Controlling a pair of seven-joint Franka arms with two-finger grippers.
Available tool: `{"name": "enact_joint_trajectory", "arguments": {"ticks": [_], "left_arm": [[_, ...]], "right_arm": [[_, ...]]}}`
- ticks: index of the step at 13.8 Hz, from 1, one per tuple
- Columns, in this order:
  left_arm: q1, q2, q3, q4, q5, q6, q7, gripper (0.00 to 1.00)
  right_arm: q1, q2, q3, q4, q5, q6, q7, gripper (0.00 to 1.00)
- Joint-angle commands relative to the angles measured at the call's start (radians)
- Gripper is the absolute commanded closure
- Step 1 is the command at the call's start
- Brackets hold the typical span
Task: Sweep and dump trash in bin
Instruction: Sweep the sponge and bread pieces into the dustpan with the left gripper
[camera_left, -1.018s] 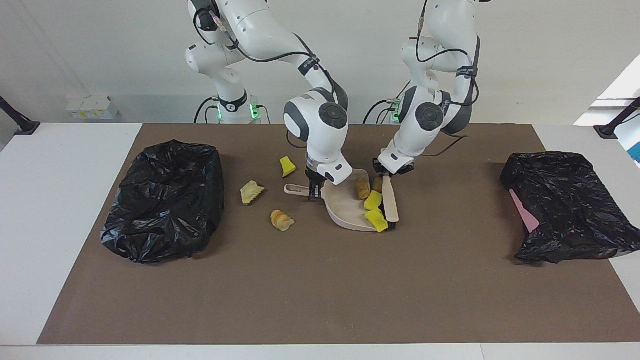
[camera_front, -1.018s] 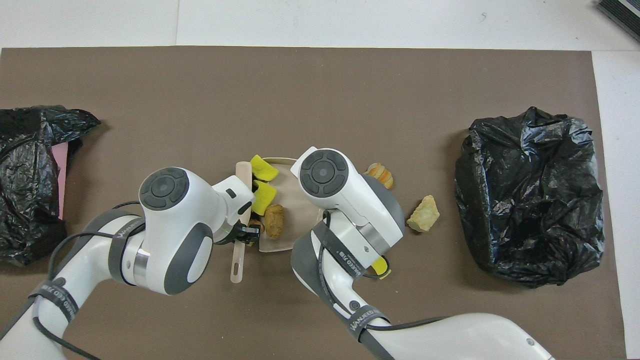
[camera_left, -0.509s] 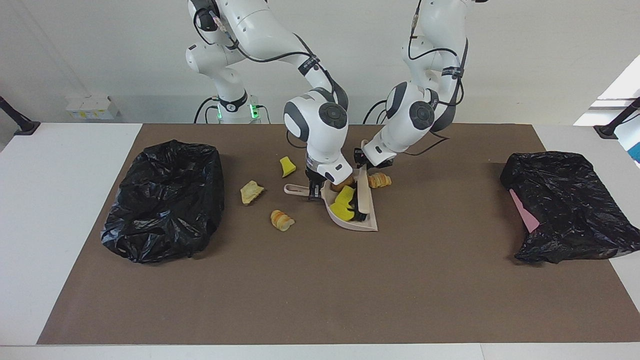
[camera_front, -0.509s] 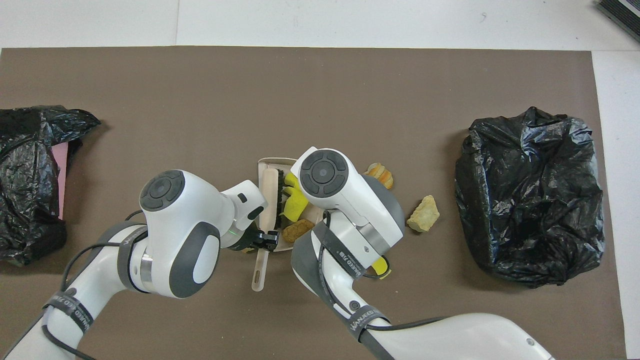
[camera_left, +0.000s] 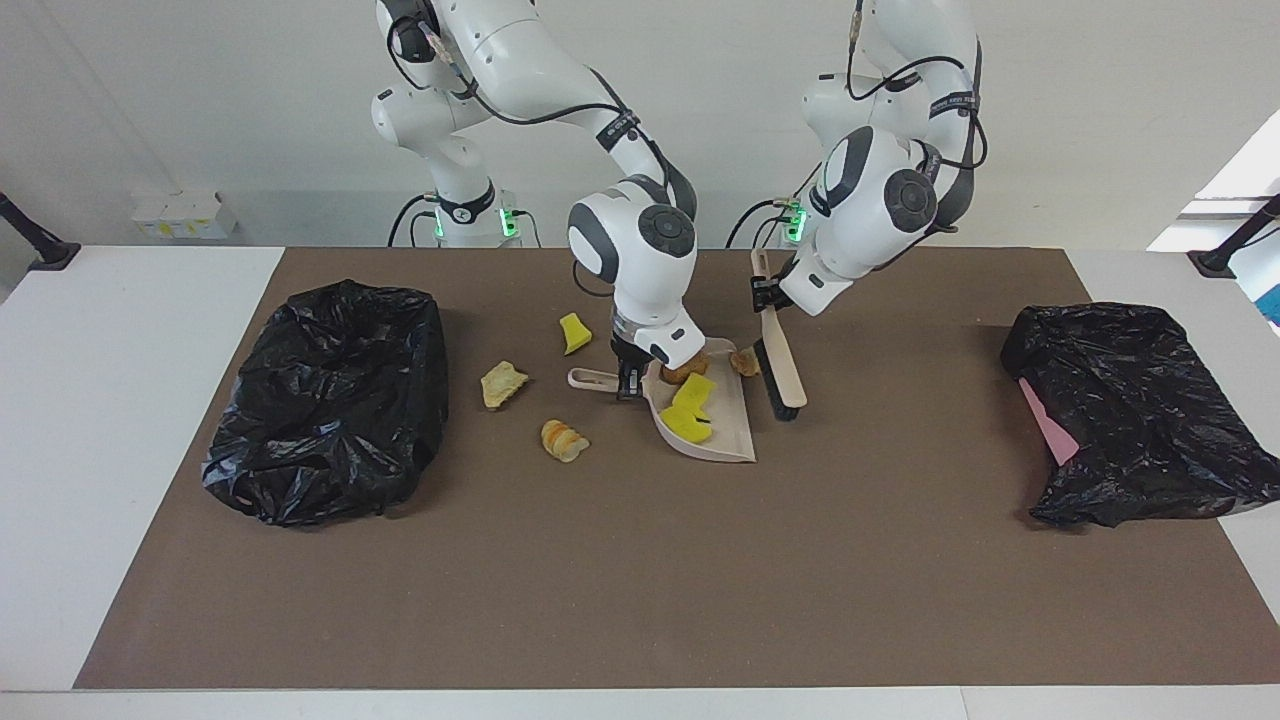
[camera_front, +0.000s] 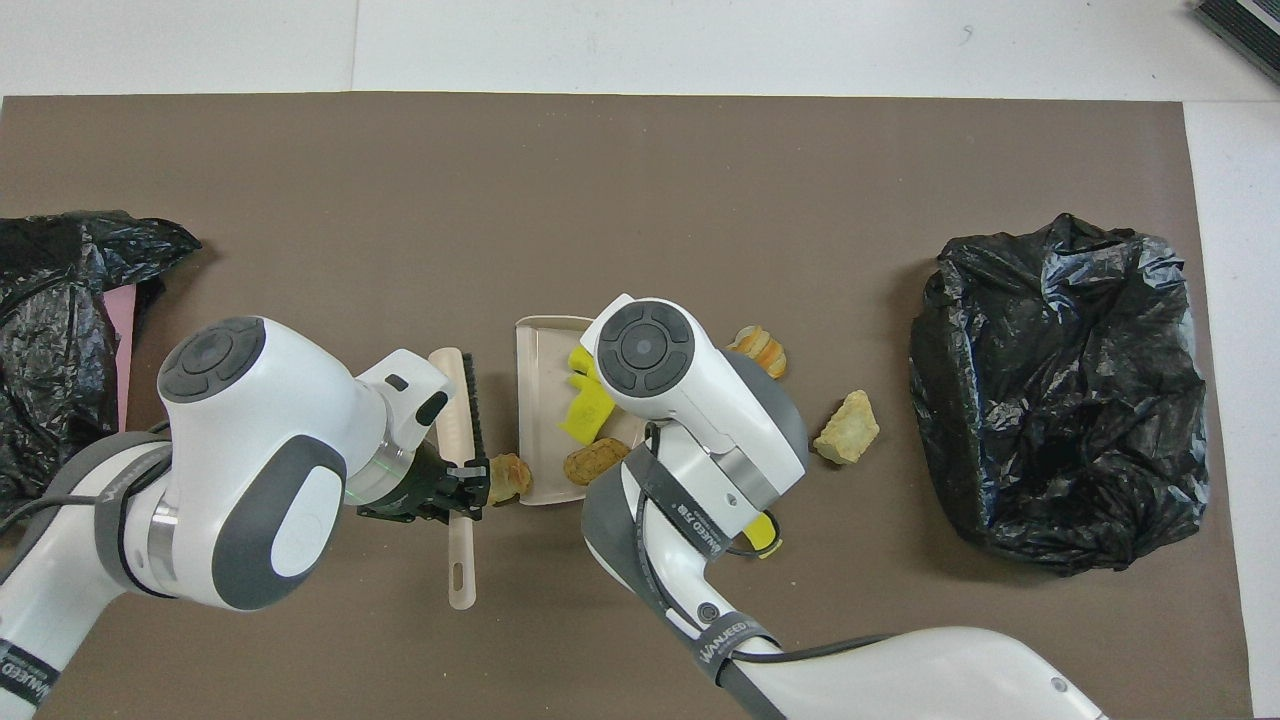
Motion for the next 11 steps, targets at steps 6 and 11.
{"name": "enact_joint_trajectory", "arguments": {"ticks": [6, 11], "left_arm": [[-0.028, -0.120, -0.014, -0.243, 0.059, 0.113, -0.230, 1.00], [-0.200, -0.048, -0.017, -0.230, 0.039, 0.259, -0.070, 1.00]], "right_arm": [[-0.004, -0.022, 0.002, -0.037, -0.059, 0.005, 0.006, 1.00], [-0.004, -0.022, 0.002, -0.037, -0.059, 0.005, 0.008, 1.00]]}}
